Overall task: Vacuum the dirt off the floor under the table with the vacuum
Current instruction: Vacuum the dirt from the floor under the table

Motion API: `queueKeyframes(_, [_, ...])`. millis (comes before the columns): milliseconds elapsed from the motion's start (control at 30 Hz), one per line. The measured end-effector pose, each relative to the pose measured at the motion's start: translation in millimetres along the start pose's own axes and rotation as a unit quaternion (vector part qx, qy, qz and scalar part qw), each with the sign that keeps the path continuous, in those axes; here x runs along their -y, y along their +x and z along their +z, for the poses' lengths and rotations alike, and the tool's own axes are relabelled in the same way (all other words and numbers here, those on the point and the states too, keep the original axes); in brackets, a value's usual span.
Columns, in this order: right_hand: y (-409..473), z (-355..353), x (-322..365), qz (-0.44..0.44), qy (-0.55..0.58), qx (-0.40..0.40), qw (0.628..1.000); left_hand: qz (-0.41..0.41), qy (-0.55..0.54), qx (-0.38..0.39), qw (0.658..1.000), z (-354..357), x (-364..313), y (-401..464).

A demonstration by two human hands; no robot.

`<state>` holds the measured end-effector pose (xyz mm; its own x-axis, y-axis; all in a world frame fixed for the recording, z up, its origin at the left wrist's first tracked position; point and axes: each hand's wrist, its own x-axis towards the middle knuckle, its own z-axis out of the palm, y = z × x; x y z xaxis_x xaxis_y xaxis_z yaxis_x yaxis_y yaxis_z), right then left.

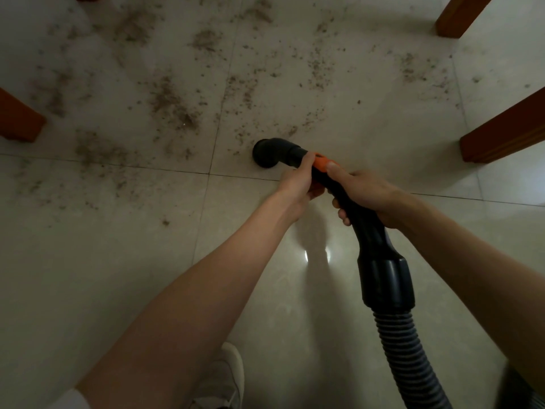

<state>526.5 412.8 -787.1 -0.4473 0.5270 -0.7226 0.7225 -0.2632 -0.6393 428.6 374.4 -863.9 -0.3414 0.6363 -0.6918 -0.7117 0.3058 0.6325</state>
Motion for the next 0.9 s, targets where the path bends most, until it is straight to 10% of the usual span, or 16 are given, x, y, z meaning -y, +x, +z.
queueKeyframes(900, [21, 19, 20, -0.021, -0.034, -0.047, 0.998, -0.005, -0.018, -0.017, 1.000, -13, -31, 9])
